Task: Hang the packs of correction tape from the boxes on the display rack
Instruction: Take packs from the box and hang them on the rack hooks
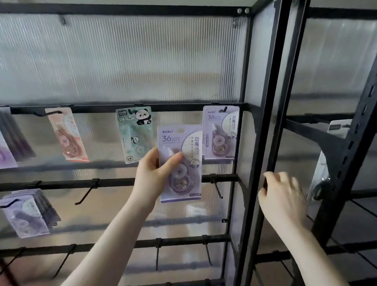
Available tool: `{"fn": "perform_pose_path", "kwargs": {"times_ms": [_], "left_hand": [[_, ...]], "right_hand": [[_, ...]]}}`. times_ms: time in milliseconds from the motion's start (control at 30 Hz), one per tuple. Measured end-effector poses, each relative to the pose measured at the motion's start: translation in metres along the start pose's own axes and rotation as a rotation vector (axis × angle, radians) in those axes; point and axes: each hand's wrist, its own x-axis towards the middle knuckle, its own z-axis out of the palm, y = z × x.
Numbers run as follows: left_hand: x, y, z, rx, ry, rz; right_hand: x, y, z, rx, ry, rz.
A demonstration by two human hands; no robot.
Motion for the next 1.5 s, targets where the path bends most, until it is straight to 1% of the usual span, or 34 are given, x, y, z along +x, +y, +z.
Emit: {"fn": "perform_pose_path", "kwargs": {"times_ms": [100, 167, 267, 333, 433, 633, 800, 933, 1033, 1133, 1367, 1500], "left_hand": [[0.008, 0.005, 0.030, -0.014, 0.033, 0.010], [0.014, 0.007, 0.050, 0.000, 0.037, 0.012], [0.022, 0.012, 0.076, -0.002, 0.029, 0.040], [0.029, 0.012, 0.088, 0.021, 0.026, 0.058], [0.038, 0.012, 0.102, 0.077, 0.061, 0.064], [0.055, 0.002, 0.111, 0.094, 0.082, 0.027], [0.066, -0.009, 0.116, 0.122, 0.097, -0.003], [0.070, -0.015, 0.121, 0.111, 0.093, -0.028], [0.073, -0.020, 0.123, 0.135, 0.113, -0.066], [0.074, -0.022, 0.123, 0.160, 0.121, -0.068], [0.076, -0.024, 0.117, 0.190, 0.112, -0.076], [0.072, -0.033, 0.112, 0.224, 0.107, -0.072]], "right_hand": [[0.005, 0.011, 0.006, -0.022, 0.005, 0.009], [0.010, 0.019, 0.013, 0.005, 0.048, 0.007], [0.020, 0.026, 0.017, -0.034, 0.014, 0.000], [0.024, 0.026, 0.020, 0.008, 0.005, -0.024], [0.025, 0.026, 0.030, 0.063, 0.033, -0.079], [0.023, 0.027, 0.035, 0.116, 0.105, -0.122], [0.023, 0.027, 0.039, 0.136, 0.103, -0.149], [0.023, 0.028, 0.041, 0.107, 0.064, -0.154], [0.022, 0.029, 0.041, 0.092, 0.054, -0.160], [0.022, 0.028, 0.041, 0.099, 0.036, -0.162], [0.022, 0.027, 0.044, 0.123, 0.054, -0.175], [0.022, 0.028, 0.043, 0.147, 0.095, -0.183]]}}
